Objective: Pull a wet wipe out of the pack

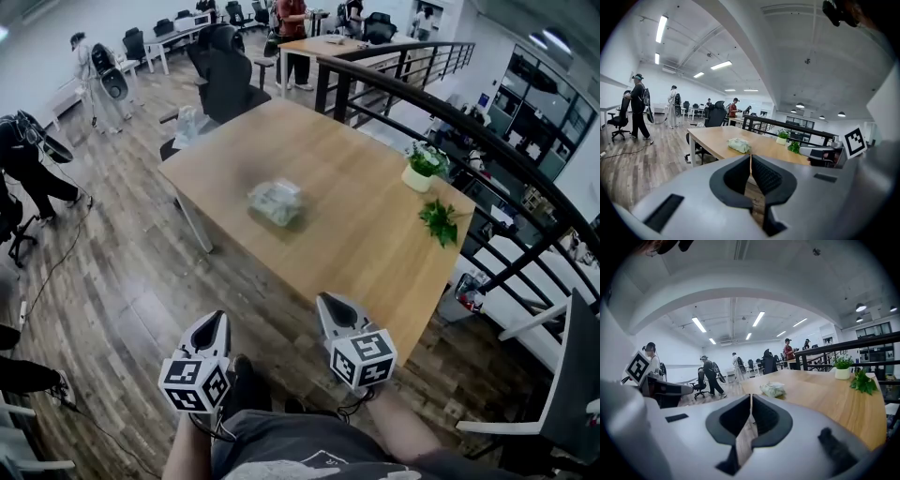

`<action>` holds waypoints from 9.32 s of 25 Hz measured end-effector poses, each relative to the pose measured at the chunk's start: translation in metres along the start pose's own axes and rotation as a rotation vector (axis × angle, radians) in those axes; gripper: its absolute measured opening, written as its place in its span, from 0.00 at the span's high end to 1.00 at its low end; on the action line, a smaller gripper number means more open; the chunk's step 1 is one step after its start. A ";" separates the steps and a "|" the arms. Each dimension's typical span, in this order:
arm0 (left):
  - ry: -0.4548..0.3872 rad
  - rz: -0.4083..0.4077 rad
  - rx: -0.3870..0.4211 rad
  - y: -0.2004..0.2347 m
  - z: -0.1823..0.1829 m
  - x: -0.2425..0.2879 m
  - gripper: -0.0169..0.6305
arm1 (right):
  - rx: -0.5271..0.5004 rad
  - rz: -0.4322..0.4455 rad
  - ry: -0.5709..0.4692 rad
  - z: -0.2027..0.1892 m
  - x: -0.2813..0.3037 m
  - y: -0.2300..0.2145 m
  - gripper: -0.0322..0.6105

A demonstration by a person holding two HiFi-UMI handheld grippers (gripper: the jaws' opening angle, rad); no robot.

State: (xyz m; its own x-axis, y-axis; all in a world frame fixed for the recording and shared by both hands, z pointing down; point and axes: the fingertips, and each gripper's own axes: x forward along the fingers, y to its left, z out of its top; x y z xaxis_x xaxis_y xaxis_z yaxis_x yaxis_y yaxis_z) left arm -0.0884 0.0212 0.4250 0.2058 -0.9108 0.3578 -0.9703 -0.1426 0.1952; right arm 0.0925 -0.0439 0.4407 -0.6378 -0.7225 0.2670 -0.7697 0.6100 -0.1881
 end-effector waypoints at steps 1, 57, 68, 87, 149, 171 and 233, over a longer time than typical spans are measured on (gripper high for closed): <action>-0.001 -0.008 0.007 0.000 0.002 0.005 0.94 | 0.001 -0.001 0.000 0.000 0.002 -0.001 0.91; 0.274 -0.542 0.153 0.129 0.101 0.364 0.94 | 0.135 -0.403 0.105 0.057 0.311 -0.120 0.91; 0.317 -0.694 0.287 0.113 0.084 0.404 0.94 | 0.170 -0.516 0.109 0.048 0.324 -0.137 0.91; 0.324 -0.591 0.548 0.077 0.062 0.448 0.77 | 0.197 -0.462 0.144 0.038 0.324 -0.171 0.91; 0.383 -0.509 0.450 0.116 0.072 0.462 0.95 | 0.186 -0.240 0.343 -0.008 0.383 -0.145 0.89; 0.374 -0.519 0.468 0.114 0.074 0.456 0.95 | 0.205 -0.272 0.338 -0.009 0.370 -0.148 0.89; 0.370 -0.499 0.476 0.115 0.073 0.457 0.95 | 0.216 -0.350 0.307 -0.006 0.329 -0.168 0.89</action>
State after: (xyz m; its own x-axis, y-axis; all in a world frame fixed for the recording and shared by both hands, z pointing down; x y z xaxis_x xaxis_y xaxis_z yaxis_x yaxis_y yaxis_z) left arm -0.1150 -0.4392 0.5444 0.5801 -0.5188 0.6279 -0.6843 -0.7286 0.0301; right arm 0.0120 -0.3820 0.5655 -0.3284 -0.7228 0.6081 -0.9445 0.2439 -0.2202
